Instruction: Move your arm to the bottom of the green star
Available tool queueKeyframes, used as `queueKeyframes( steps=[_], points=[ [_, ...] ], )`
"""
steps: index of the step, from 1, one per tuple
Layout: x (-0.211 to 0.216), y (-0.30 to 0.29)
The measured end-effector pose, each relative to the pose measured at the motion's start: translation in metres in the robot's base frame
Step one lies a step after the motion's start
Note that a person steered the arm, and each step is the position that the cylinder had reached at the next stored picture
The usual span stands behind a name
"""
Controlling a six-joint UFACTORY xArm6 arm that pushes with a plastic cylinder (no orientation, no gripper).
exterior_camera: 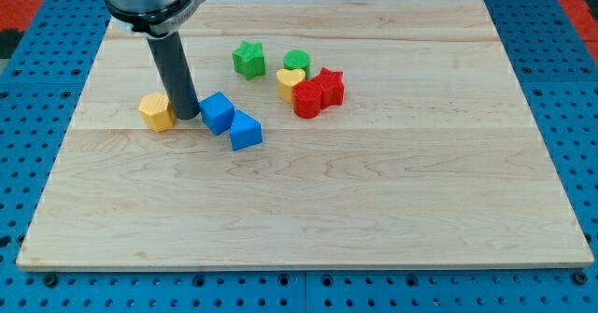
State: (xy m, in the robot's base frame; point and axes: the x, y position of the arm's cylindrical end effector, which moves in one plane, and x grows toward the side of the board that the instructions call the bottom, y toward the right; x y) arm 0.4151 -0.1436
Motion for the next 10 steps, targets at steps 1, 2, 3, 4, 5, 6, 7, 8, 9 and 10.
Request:
queueKeyframes(
  steps=[1, 2, 3, 4, 5, 6, 7, 8, 9, 10],
  points=[
    [-0.037, -0.017],
    [-0.025, -0.070],
    [-0.009, -0.024],
    [-0.043, -0.016],
    [-0.041, -0.020],
    [-0.041, -0.042],
    [-0.041, -0.054],
    [-0.025, -0.057],
    [-0.032, -0.043],
    [-0.060, -0.030]
  ],
)
